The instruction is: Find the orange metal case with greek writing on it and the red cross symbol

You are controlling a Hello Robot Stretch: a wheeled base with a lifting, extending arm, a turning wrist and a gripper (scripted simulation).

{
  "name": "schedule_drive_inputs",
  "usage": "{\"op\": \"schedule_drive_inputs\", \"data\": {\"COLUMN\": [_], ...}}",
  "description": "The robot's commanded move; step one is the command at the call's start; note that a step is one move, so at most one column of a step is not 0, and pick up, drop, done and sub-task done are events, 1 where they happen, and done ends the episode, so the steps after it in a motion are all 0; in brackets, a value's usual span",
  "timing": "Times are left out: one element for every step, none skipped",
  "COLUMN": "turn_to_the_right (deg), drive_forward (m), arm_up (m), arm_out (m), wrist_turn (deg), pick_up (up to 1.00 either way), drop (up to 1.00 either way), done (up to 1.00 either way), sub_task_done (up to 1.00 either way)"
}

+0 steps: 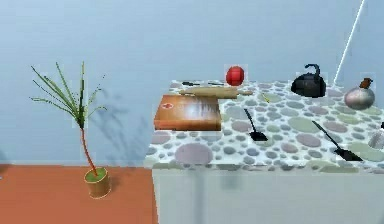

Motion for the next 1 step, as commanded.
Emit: {"op": "schedule_drive_inputs", "data": {"turn_to_the_right": [0.0], "drive_forward": [0.0], "arm_up": [0.0], "arm_out": [0.0], "wrist_turn": [0.0], "pick_up": [0.0], "drop": [0.0], "done": [1.0], "sub_task_done": [0.0]}}
